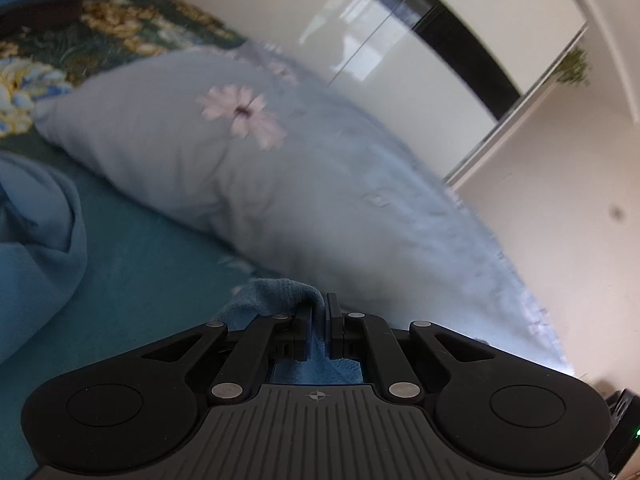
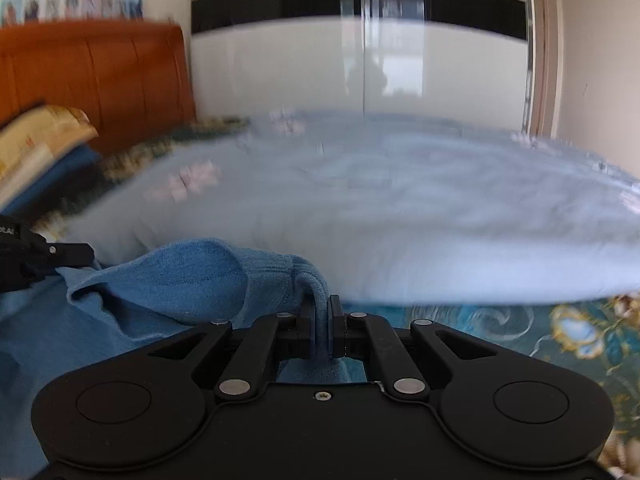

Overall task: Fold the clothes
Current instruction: 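Raise the blue shirt high with both tools, shaking it out, then lay the blue shirt flat on the bed and open both tools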

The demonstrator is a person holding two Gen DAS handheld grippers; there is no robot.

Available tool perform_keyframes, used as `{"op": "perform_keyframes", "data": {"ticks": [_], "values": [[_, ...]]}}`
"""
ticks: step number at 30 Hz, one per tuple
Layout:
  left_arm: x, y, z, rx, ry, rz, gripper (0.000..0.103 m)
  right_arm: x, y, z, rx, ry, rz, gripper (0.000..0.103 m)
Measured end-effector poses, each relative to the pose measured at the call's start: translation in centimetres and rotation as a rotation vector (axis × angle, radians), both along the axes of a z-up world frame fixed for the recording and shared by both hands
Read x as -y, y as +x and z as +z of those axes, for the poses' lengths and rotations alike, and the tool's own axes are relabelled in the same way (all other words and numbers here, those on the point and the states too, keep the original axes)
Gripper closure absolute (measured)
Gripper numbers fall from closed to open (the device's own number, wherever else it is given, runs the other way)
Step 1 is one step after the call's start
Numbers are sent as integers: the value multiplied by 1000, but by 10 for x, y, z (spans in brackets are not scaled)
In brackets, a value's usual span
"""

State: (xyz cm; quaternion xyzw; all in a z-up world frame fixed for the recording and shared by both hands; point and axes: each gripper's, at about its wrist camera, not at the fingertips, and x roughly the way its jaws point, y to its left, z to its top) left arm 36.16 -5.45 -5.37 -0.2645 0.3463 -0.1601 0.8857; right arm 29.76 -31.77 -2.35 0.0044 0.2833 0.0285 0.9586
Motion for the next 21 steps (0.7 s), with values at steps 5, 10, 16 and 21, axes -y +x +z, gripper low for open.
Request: {"op": "perform_keyframes", "data": {"ticks": [5,10,16,21], "values": [[0,14,-27,-60,4,20,99,1,34,-37,-103,12,-11,97],[0,26,-51,-118,9,41,98,-1,54,-56,-149,-6,-9,96],[-3,31,-51,-170,-39,47,83,4,63,-61,-169,4,-35,84],[-10,33,-34,-146,-189,68,43,13,63,-55,-154,20,-47,77]]}}
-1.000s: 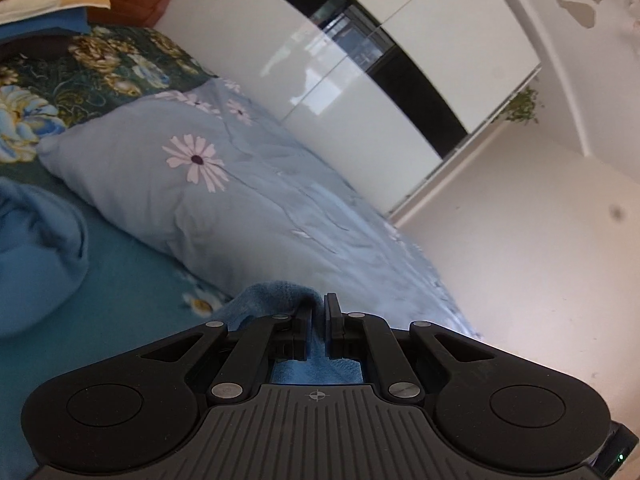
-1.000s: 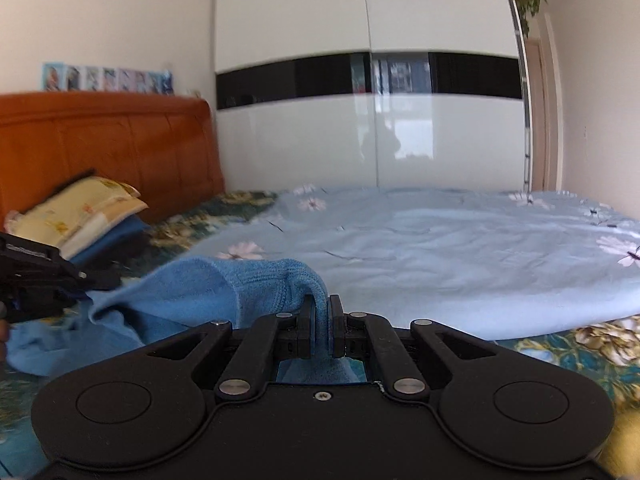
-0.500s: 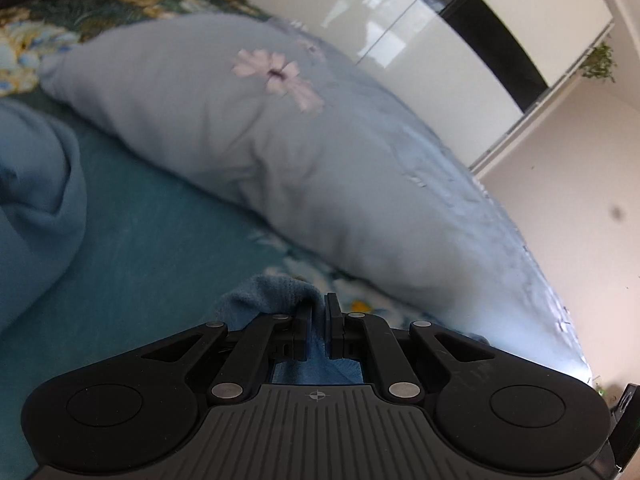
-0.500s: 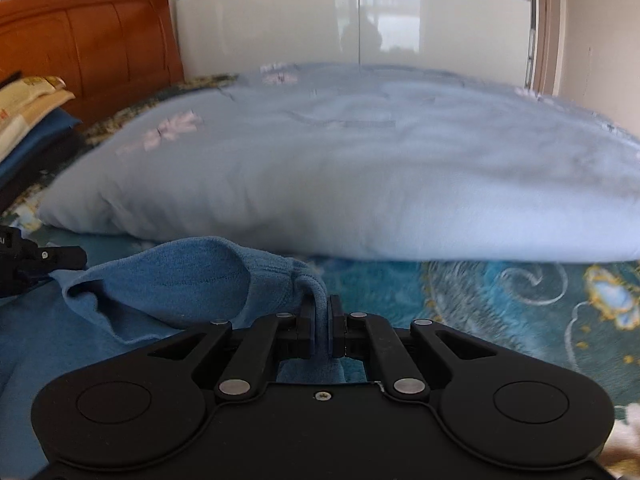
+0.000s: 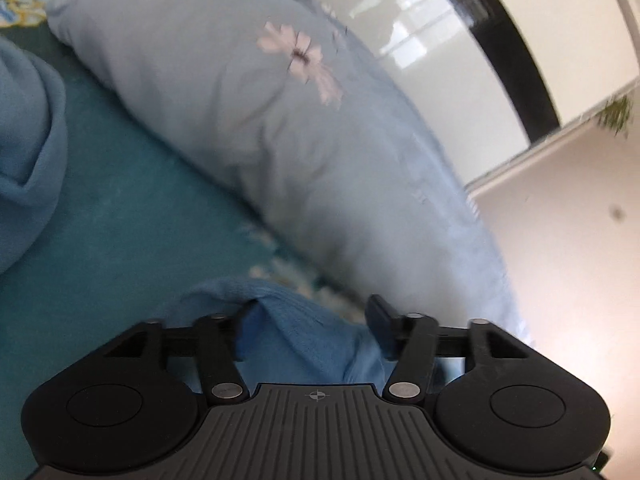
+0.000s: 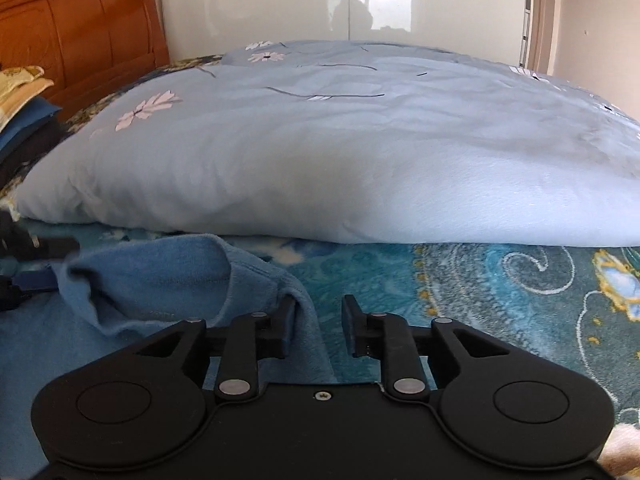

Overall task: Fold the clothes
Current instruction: 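Lay the blue shirt flat on the bed and open both tools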

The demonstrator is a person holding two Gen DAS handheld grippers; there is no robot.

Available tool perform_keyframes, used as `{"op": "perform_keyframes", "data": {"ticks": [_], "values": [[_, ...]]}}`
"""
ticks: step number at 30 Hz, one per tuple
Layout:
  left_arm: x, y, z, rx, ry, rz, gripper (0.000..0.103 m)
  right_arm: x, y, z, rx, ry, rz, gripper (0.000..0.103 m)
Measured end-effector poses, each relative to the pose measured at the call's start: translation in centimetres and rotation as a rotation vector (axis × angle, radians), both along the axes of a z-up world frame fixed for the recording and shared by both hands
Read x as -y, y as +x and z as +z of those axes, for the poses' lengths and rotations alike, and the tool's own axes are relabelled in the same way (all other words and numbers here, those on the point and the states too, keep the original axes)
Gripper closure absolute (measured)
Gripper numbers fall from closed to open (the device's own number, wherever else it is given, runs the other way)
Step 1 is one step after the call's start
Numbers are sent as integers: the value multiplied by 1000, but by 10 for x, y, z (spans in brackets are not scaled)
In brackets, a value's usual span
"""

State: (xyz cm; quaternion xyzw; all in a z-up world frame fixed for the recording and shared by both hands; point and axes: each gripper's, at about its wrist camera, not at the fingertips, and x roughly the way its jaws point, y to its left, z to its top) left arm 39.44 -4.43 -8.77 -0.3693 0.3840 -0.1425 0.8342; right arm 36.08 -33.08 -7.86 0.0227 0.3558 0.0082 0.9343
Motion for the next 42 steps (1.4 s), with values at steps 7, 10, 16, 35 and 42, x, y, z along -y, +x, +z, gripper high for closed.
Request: {"op": "perform_keyframes", "data": {"ticks": [7,10,16,35,42], "values": [[1,9,3,-23,-5,-19,31,14,2,12,8,82,-40,72],[-5,16,-12,-97,-50,-30,27,22,4,13,-9,104,-84,70],[-25,-20,8,-69,-120,-86,30,36,-16,33,43,122,-87,70],[-115,-261,81,-16,-169,-96,22,68,-317,85,-8,157,-117,62],[-120,-317,63,-109,-105,-121,22,68,-384,49,-116,265,-200,61]]}}
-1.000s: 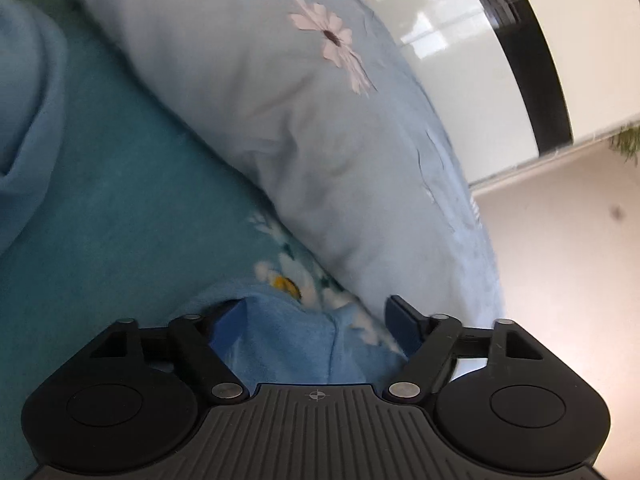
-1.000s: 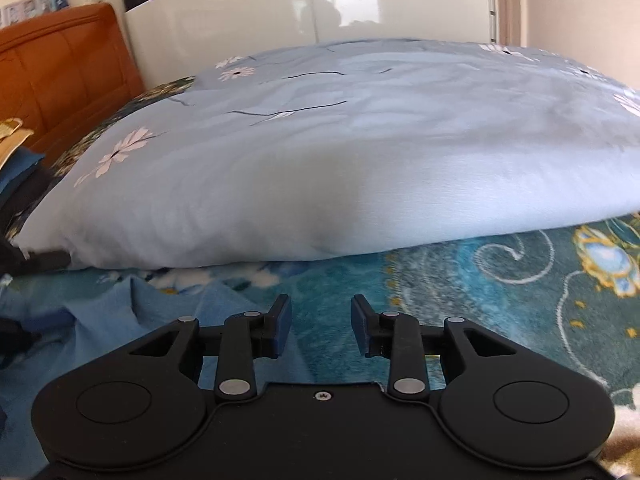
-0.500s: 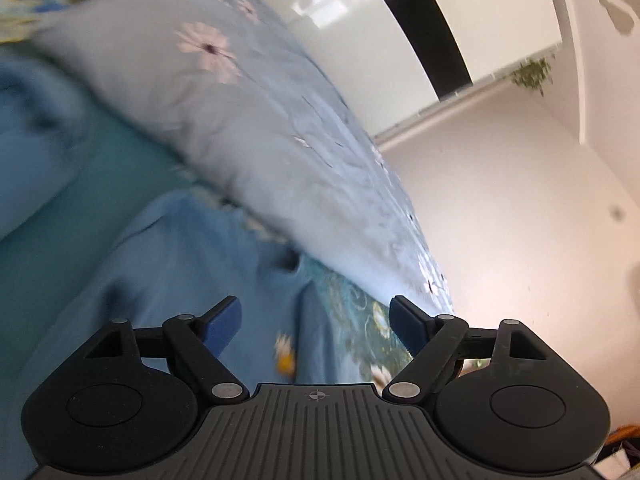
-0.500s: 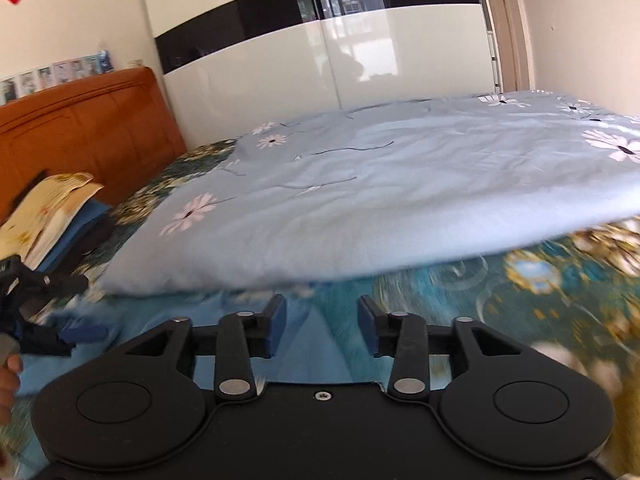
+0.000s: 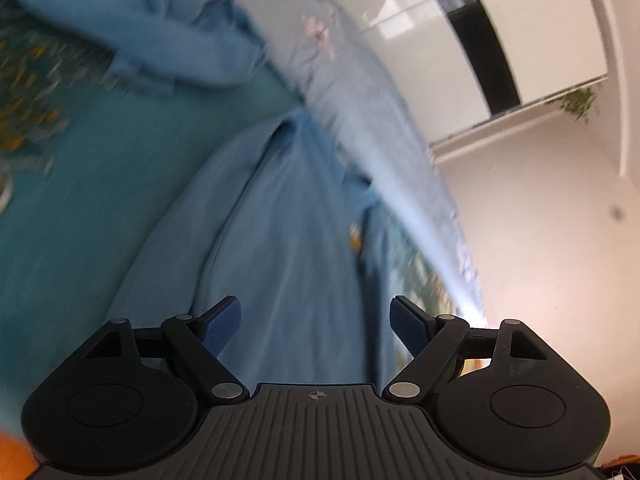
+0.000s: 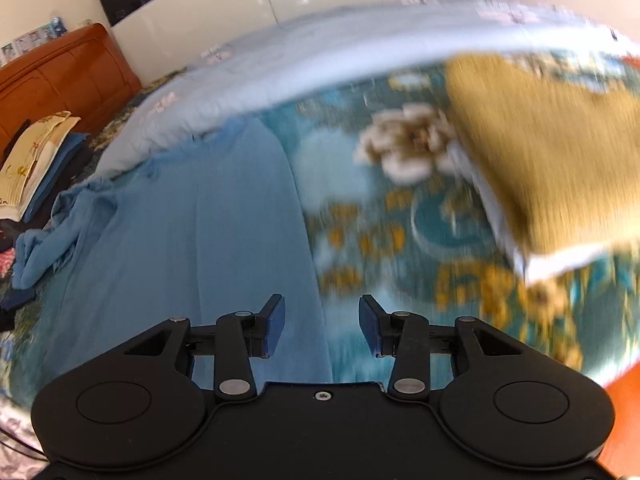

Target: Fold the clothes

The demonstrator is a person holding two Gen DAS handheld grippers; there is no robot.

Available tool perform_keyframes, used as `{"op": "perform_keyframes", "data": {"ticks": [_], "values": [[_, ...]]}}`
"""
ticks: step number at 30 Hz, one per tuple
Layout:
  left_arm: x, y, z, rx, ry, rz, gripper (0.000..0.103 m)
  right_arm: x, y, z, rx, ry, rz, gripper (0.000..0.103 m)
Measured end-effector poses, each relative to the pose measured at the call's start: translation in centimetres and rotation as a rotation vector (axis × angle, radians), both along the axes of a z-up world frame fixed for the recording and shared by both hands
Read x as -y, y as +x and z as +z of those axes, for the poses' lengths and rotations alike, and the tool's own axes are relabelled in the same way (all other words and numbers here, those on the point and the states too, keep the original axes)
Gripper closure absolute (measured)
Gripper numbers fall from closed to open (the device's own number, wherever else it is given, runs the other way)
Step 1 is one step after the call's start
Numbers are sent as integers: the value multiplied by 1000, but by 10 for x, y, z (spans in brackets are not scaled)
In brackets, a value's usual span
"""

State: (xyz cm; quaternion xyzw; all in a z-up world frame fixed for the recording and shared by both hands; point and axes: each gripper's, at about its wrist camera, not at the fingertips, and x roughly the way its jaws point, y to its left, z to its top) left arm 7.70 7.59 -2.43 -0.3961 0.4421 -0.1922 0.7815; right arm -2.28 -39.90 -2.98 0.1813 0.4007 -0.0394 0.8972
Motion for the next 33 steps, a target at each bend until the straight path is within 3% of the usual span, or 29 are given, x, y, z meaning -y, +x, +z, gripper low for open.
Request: {"op": "perform_keyframes", "data": {"ticks": [8,14,17,19,20,23,28,33], "values": [[-8,-28,-5,-55,16,-8,21,-8,-20,-32,-51,50,-47,61],[0,-32,-5,-59,7,-11,21,-18,-23,-35,-48,100,-34,57],[4,-36,-5,-63,10,-21,21,-27,-22,-36,-50,106,8,75],[7,-39,-6,-70,21,-24,21,-24,-22,-36,-39,129,4,96],[7,-40,-6,-74,27,-24,21,-21,-23,-35,-28,148,-6,97],[5,-44,-8,-86,33,-12,21,-9,-26,-18,42,150,-28,98],[4,-41,-12,-98,34,-3,21,24,-15,39,184,14,-75,99],[7,-36,-17,-112,33,-11,21,63,13,111,318,-236,-133,101]]}}
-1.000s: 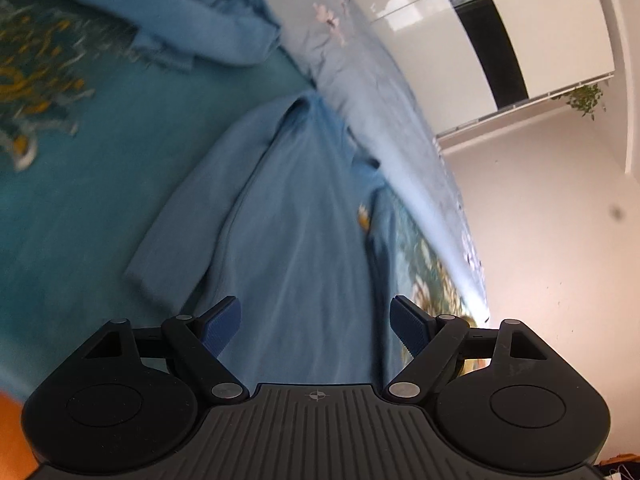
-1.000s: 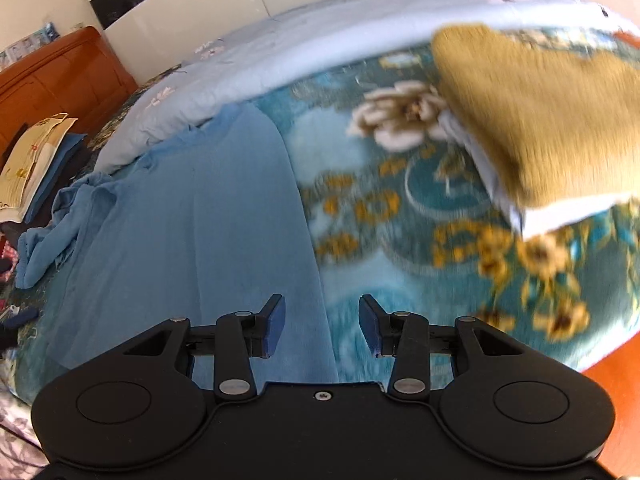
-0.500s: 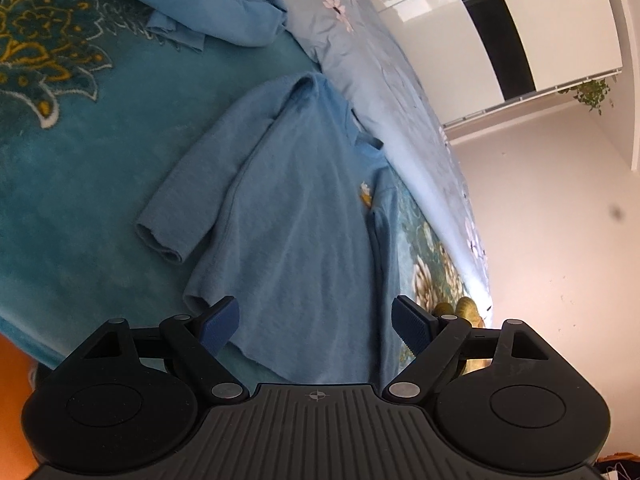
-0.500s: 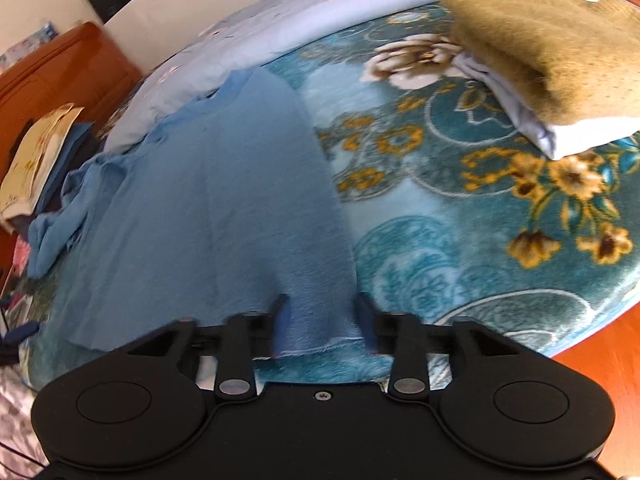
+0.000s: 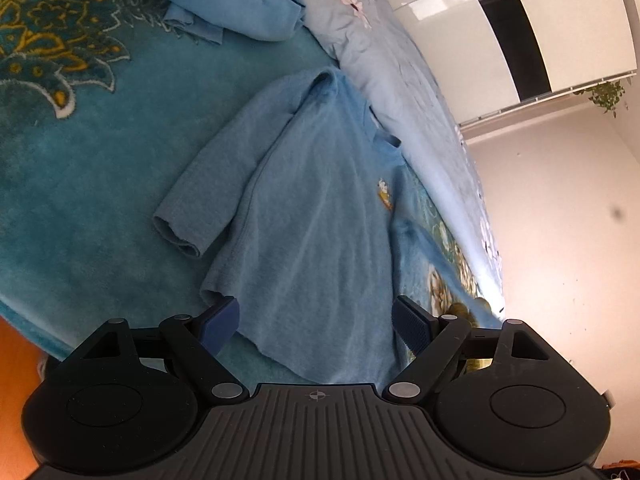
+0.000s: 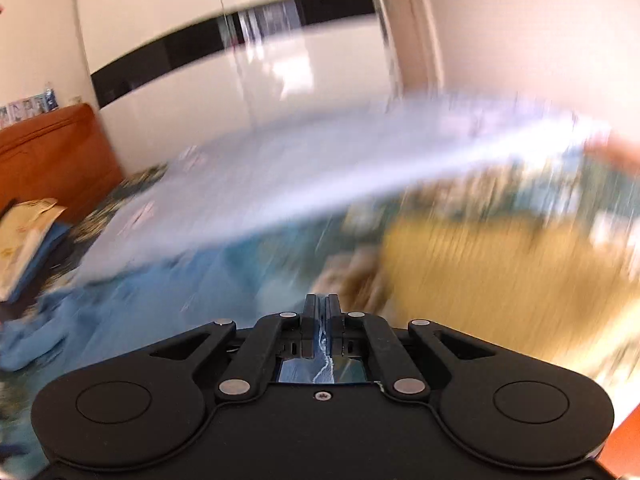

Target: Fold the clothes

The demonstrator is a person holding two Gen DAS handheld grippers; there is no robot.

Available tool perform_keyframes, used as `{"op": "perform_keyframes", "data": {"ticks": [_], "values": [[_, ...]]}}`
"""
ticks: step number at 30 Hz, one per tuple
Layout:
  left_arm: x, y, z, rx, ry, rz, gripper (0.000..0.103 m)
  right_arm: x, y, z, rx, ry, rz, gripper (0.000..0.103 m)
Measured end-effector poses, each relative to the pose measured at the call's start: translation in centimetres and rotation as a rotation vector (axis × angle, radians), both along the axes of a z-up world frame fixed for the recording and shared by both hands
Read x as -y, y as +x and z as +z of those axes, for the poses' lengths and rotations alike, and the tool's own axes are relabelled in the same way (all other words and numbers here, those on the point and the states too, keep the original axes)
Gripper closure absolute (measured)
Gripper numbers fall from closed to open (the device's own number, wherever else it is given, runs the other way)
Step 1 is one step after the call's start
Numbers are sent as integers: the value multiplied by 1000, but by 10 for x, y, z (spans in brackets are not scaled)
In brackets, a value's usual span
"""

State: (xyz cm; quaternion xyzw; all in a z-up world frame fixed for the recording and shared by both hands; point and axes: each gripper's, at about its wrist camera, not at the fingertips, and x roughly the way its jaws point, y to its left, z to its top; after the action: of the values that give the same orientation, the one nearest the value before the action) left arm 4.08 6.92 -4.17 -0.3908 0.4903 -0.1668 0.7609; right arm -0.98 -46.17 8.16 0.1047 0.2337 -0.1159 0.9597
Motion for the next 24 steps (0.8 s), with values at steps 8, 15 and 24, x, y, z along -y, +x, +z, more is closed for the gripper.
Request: {"op": "perform_keyframes", "data": {"ticks": [8,15,24], "values": [[3,8,-9,-22,-4,-11,20,35,63,69,40,-313,-105,102],[-1,14,-19,-45,-19,-9,19,5,97,68,6,-337,-10,102],[-7,20,-30,-68,-41,-5,19,-88,116,79,50,-300,224,102]]}}
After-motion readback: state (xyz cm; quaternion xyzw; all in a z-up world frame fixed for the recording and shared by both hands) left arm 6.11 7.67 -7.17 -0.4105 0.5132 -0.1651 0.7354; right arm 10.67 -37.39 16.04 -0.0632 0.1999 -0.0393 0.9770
